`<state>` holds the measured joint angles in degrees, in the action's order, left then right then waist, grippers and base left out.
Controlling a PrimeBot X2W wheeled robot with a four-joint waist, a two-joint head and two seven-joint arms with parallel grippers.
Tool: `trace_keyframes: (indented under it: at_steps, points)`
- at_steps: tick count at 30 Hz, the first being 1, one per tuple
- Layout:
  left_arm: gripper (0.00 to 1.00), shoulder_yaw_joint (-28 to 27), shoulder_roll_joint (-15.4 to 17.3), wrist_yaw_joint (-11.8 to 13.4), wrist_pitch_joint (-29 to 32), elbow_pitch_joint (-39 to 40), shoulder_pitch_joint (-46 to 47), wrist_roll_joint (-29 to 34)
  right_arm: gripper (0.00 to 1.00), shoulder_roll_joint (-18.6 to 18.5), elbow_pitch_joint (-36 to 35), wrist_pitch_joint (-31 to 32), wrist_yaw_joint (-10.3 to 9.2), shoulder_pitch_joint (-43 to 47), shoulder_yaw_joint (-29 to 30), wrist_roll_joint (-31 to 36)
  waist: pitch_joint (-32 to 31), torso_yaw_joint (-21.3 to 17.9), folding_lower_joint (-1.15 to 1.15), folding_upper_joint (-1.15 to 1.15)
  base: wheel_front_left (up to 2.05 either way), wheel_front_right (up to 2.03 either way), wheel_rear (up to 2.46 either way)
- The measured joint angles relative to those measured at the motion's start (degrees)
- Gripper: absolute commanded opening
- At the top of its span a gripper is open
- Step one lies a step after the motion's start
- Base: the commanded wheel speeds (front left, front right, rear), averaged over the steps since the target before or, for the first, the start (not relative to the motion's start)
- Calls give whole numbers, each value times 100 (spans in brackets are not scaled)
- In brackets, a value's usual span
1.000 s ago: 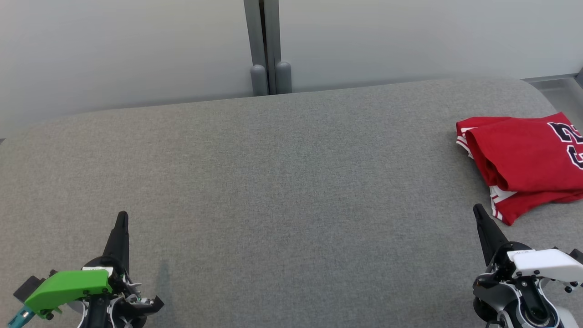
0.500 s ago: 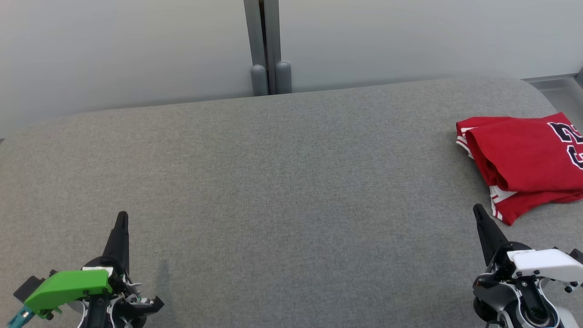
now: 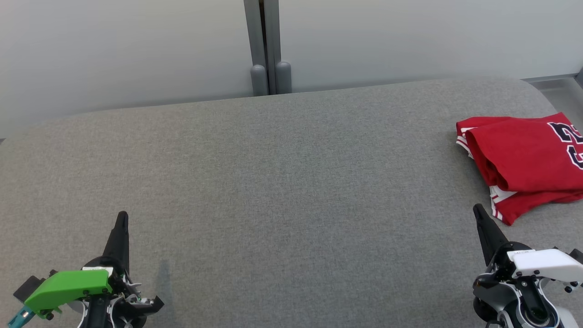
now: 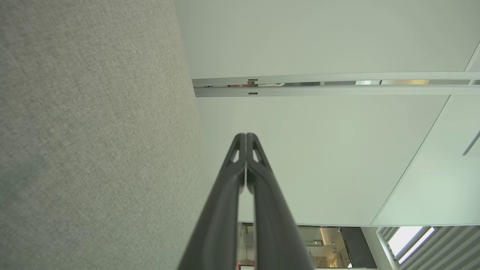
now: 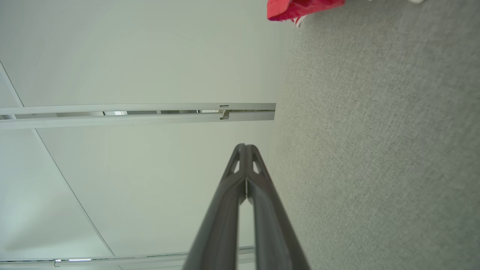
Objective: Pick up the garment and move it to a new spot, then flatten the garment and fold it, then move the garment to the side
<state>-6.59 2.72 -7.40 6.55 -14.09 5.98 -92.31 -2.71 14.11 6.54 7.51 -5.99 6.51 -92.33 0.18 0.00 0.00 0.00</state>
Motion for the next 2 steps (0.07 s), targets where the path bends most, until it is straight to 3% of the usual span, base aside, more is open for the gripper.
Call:
trace_keyframes:
  at_steps: [2]
  points:
    - [0, 0, 0, 0, 0, 0, 0, 0, 0, 0, 0, 0, 0, 0, 0, 0, 0, 0, 0, 0, 0, 0, 0]
